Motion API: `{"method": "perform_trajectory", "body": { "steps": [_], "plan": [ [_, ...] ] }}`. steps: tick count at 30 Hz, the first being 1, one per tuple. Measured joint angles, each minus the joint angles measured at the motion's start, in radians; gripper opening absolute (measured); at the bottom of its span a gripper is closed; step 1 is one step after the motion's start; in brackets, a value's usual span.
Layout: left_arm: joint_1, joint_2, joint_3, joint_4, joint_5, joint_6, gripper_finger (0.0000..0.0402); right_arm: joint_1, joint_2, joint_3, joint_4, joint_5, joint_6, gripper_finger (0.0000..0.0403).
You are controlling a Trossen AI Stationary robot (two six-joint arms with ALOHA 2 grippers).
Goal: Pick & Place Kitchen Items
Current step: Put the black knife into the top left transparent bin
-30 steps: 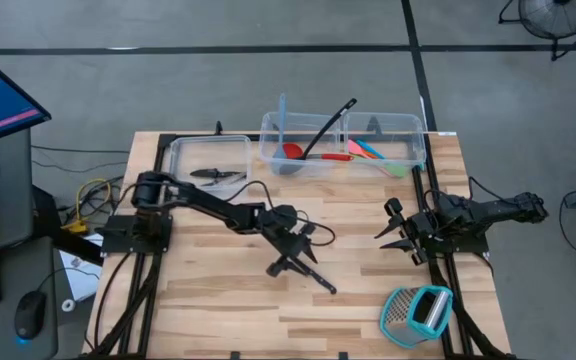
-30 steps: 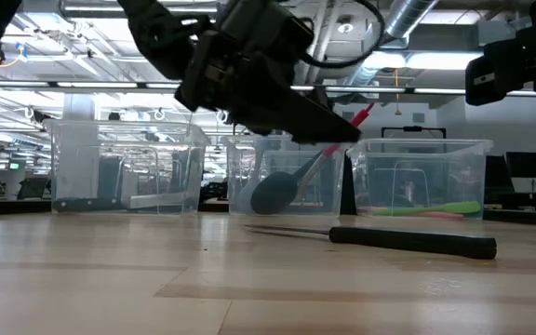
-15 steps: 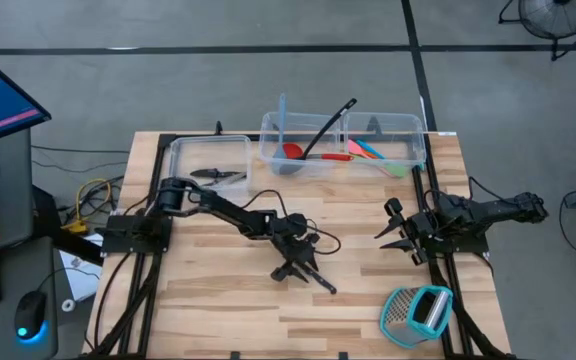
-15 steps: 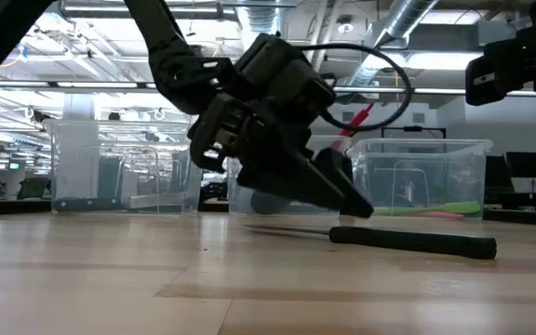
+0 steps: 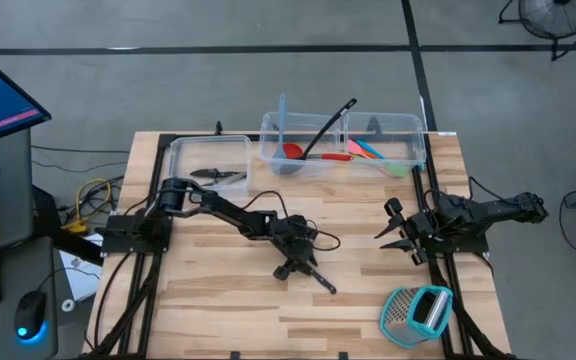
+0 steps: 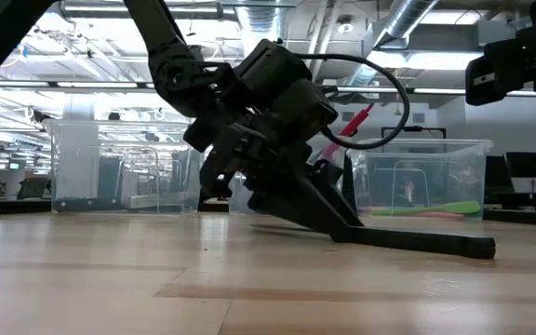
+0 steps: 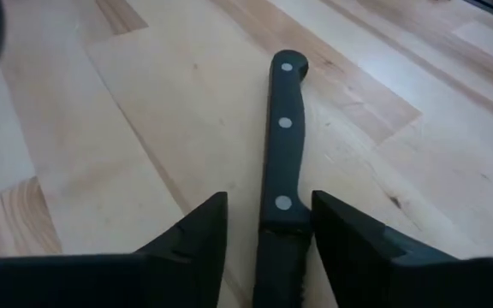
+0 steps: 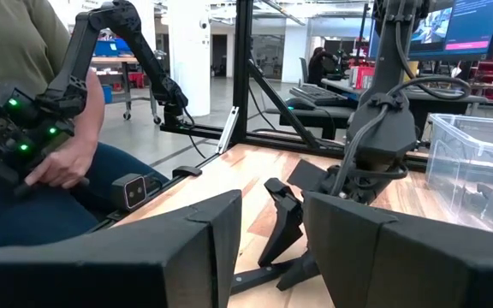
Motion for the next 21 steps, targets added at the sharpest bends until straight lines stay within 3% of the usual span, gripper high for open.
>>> {"method": "perform_trajectory", "body": {
  "steps": [6, 13, 21],
  "plan": [
    [-0.001, -0.002, 0.002, -0.027, -0.019, -0.041, 0.0117, 0.000, 0.000, 0.000, 0.000, 0.000, 0.000, 0.0124],
    [0.002, -0.005, 0.002, -0.038, -0.030, -0.070, 0.0041, 0.000, 0.000, 0.000, 0.000, 0.000, 0.000, 0.0124],
    [0.017, -0.007, 0.002, -0.043, -0.030, -0.099, 0.0038, 0.000, 0.000, 0.000, 0.000, 0.000, 0.000, 0.0124]
  ]
}}
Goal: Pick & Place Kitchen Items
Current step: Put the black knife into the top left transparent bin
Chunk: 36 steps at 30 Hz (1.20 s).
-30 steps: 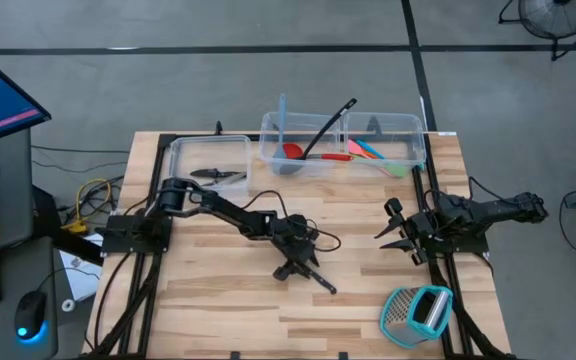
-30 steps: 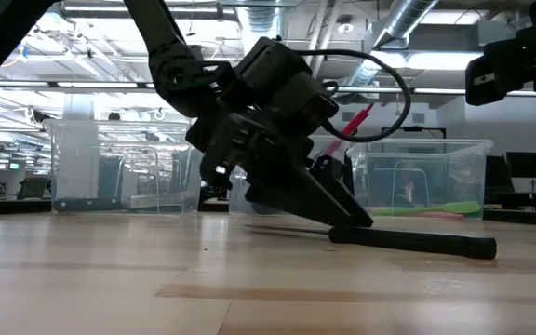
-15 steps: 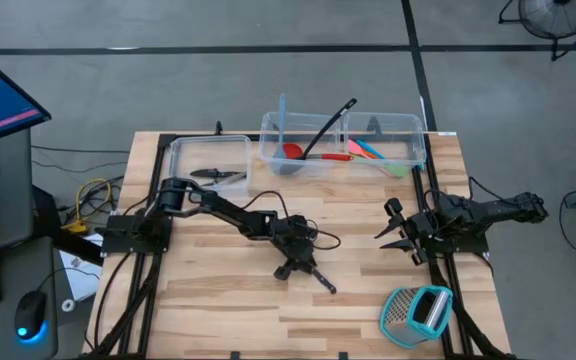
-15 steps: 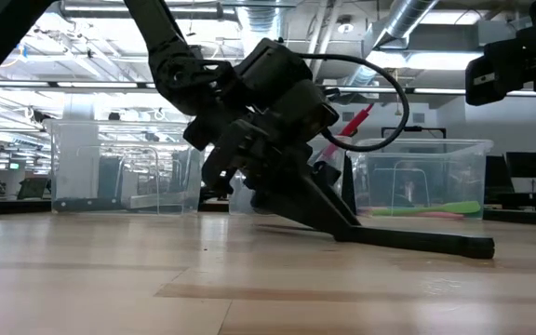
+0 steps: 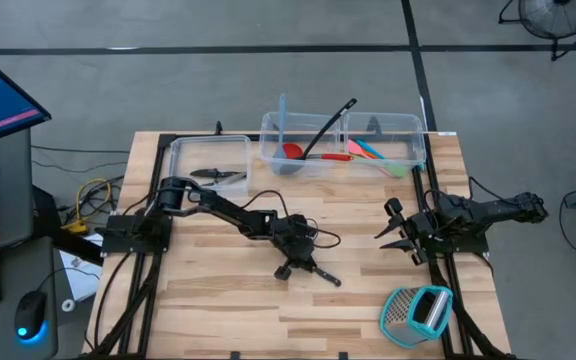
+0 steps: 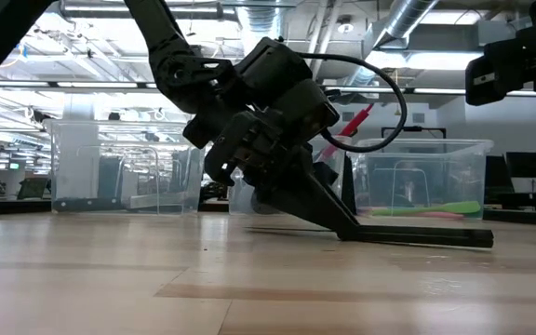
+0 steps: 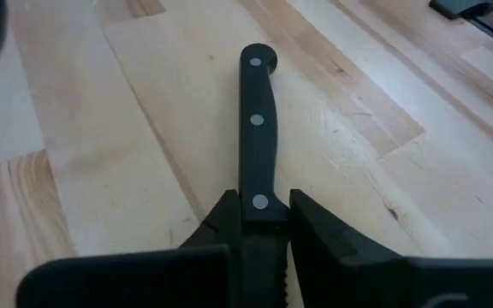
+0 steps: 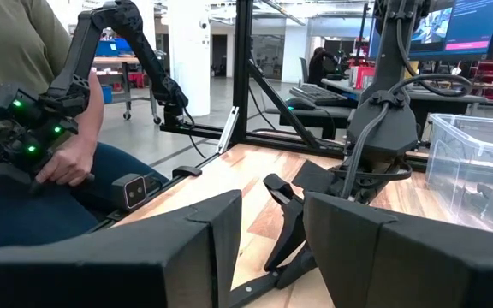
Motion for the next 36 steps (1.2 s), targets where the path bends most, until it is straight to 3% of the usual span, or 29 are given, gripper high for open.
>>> {"method": "perform_trajectory", "body": {
  "steps": [7, 15, 21, 36],
  "plan": [
    [0.009, -0.059, -0.006, -0.089, -0.052, -0.003, 0.0038, 0.000, 0.000, 0.000, 0.000, 0.000, 0.000, 0.0124],
    [0.008, -0.269, -0.006, -0.201, -0.047, -0.009, 0.0038, 0.000, 0.000, 0.000, -0.001, 0.000, 0.000, 0.0124],
    [0.032, -0.502, -0.012, -0.235, -0.046, -0.022, 0.0039, 0.000, 0.000, 0.000, -0.001, 0.000, 0.000, 0.0124],
    [0.185, -1.215, -0.149, -0.231, -0.045, -0.138, 0.0040, 0.000, 0.000, 0.000, -0.001, 0.000, 0.000, 0.0124]
  ]
}}
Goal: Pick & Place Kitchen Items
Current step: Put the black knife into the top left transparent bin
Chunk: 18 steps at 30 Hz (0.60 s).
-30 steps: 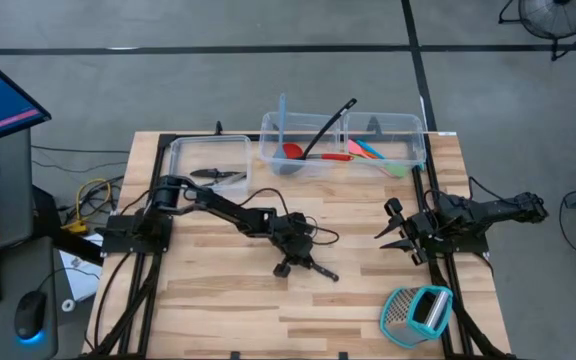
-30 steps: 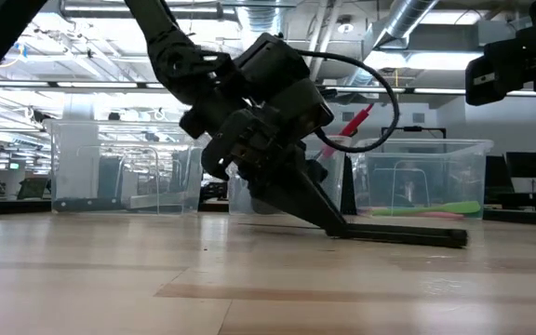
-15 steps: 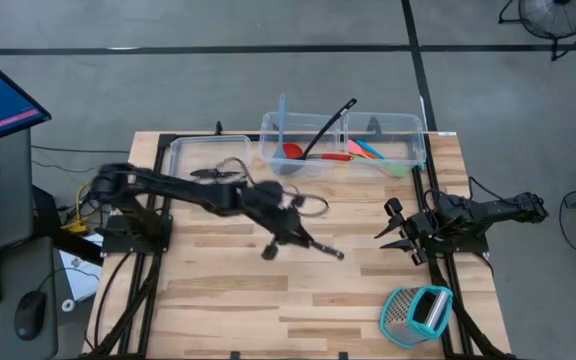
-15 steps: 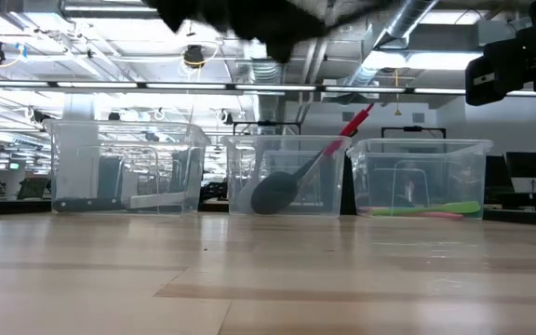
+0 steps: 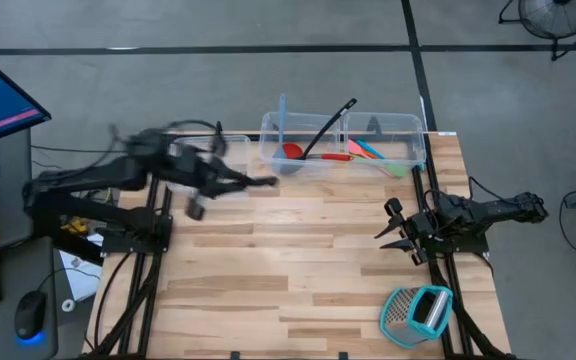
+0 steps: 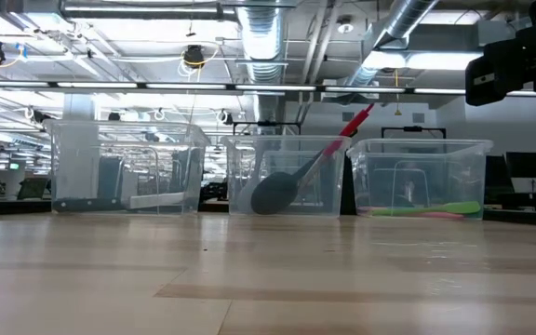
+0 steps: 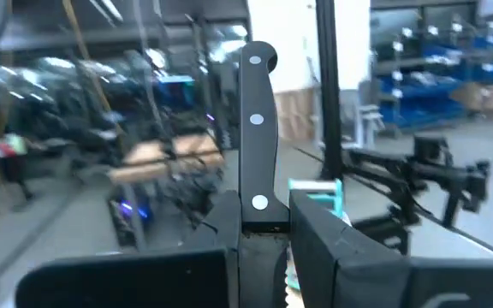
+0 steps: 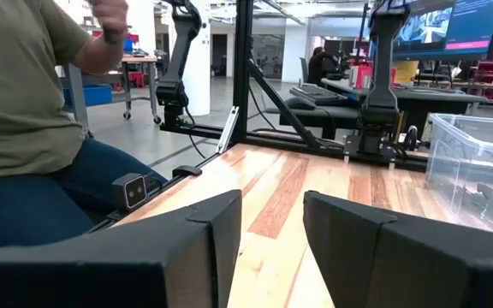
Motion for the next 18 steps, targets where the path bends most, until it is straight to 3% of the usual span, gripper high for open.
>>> {"method": "perform_trajectory", "body": {
  "steps": [4, 11, 18],
  "plan": [
    [0.031, -0.152, -0.029, -0.038, -0.112, 0.023, 0.0041, 0.000, 0.000, 0.000, 0.000, 0.000, 0.000, 0.0124],
    [0.091, -0.313, -0.130, -0.192, -0.518, 0.173, 0.0041, 0.000, 0.000, 0.000, 0.000, 0.000, 0.000, 0.0124],
    [0.234, -0.335, -0.336, -0.191, -0.633, 0.145, 0.0042, 0.000, 0.000, 0.000, 0.000, 0.000, 0.000, 0.0124]
  ]
}}
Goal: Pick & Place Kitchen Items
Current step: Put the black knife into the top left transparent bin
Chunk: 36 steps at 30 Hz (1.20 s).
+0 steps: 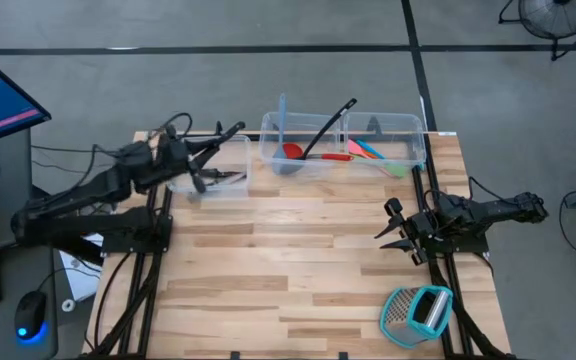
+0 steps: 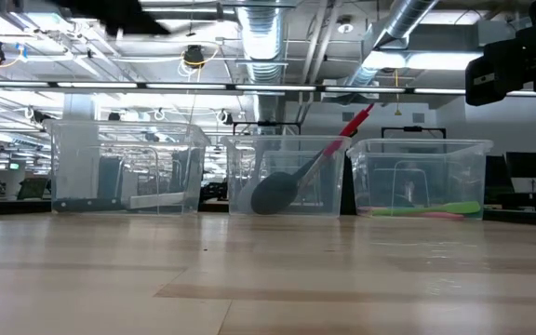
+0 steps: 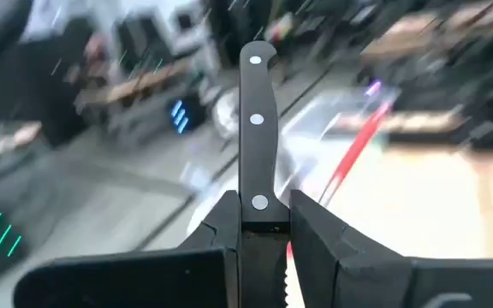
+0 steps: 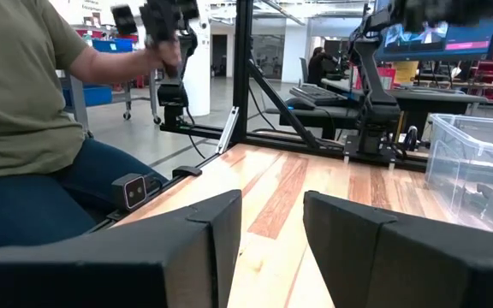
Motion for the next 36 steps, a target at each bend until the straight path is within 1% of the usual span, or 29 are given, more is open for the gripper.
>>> {"method": "perform_trajectory", "body": {
  "steps": [3, 5, 9, 14, 16, 19, 23, 25, 31, 36],
  "plan": [
    [0.092, 0.004, -0.090, 0.003, -0.009, -0.061, 0.0044, 0.000, 0.000, 0.000, 0.000, 0.000, 0.000, 0.0124],
    [0.150, 0.004, -0.141, 0.008, 0.006, -0.093, 0.0044, 0.000, 0.000, 0.000, 0.000, 0.000, 0.000, 0.0124],
    [0.255, 0.004, -0.212, 0.016, 0.118, -0.113, 0.0044, 0.000, 0.000, 0.000, 0.000, 0.000, 0.000, 0.0124],
    [0.359, 0.004, -0.266, 0.023, 0.170, -0.121, 0.0045, 0.000, 0.000, 0.000, 0.000, 0.000, 0.000, 0.0124],
    [0.391, 0.006, -0.279, 0.024, 0.213, -0.122, 0.0045, 0.000, 0.000, 0.000, 0.000, 0.000, 0.000, 0.0124],
    [0.413, 0.018, -0.290, 0.025, 0.256, -0.134, 0.0045, 0.000, 0.000, 0.000, 0.000, 0.000, 0.000, 0.0124],
    [0.419, 0.044, -0.292, 0.029, 0.258, -0.120, 0.0046, 0.000, 0.000, 0.000, 0.000, 0.000, 0.000, 0.0124],
    [0.419, 0.064, -0.293, 0.029, 0.279, -0.111, 0.0046, 0.000, 0.000, 0.000, 0.000, 0.000, 0.000, 0.0124],
    [0.419, 0.153, -0.293, 0.030, 0.286, -0.085, 0.0046, 0.000, 0.000, 0.000, 0.000, 0.000, 0.000, 0.0124],
    [0.419, 0.225, -0.289, 0.045, 0.300, -0.095, 0.0046, 0.000, 0.000, 0.000, 0.000, 0.000, 0.000, 0.0124]
  ]
}}
